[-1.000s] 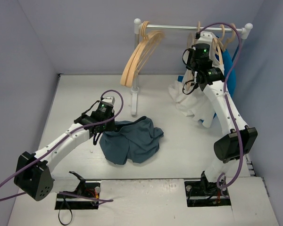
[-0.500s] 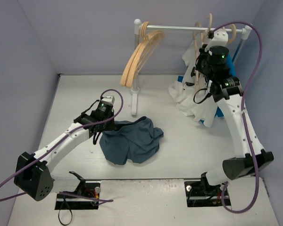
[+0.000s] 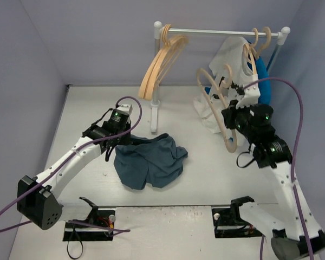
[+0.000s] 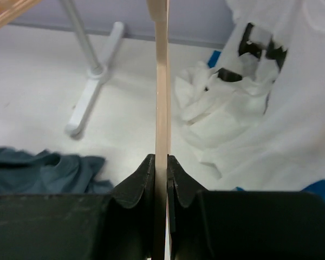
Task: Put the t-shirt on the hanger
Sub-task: Pick up the hanger from the clothesline, then place the T-shirt on the hanger.
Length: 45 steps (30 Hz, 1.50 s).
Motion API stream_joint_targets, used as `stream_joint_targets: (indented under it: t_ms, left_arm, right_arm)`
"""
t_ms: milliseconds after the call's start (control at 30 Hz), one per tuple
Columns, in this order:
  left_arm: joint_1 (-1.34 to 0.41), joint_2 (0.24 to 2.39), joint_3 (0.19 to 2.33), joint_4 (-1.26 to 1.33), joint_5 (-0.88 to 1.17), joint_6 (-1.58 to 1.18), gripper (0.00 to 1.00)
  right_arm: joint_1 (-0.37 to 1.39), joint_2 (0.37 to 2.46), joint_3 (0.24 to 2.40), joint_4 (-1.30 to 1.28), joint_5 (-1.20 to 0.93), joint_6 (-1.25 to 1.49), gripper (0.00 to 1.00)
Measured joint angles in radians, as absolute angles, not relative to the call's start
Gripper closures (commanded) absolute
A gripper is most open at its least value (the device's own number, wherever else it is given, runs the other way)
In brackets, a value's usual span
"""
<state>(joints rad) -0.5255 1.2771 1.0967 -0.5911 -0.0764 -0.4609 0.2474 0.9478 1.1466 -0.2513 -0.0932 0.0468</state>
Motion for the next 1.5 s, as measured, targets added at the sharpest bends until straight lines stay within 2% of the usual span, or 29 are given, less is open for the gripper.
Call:
stream_joint_targets:
  t_ms: [333,667,1000,1500]
  left_arm:
    - [-0.482,1.400,1.268,-0.660,-0.023,-0.313,1.00]
    - [-0.425,1.421,1.328,-0.726,-0.014,-0.227,1.00]
    - [-0.419,1.368,1.367,-0.782,0.024,-0.194,1.00]
    - [-0.446,1.270,1.369,-0.816,0.086,-0.108,1.00]
  right_arm:
    - [0.248,0.569,0.938,-0.277,-0.486,0.075,1.00]
    - [0.253,0.458,0.805,-0.297,-0.751,0.154,1.00]
    - [0.317,0.449,0.737,-0.299,-0.854,0.151,1.00]
    - [0.369,0.624,0.759,-0.298,-0.826,0.026,1.00]
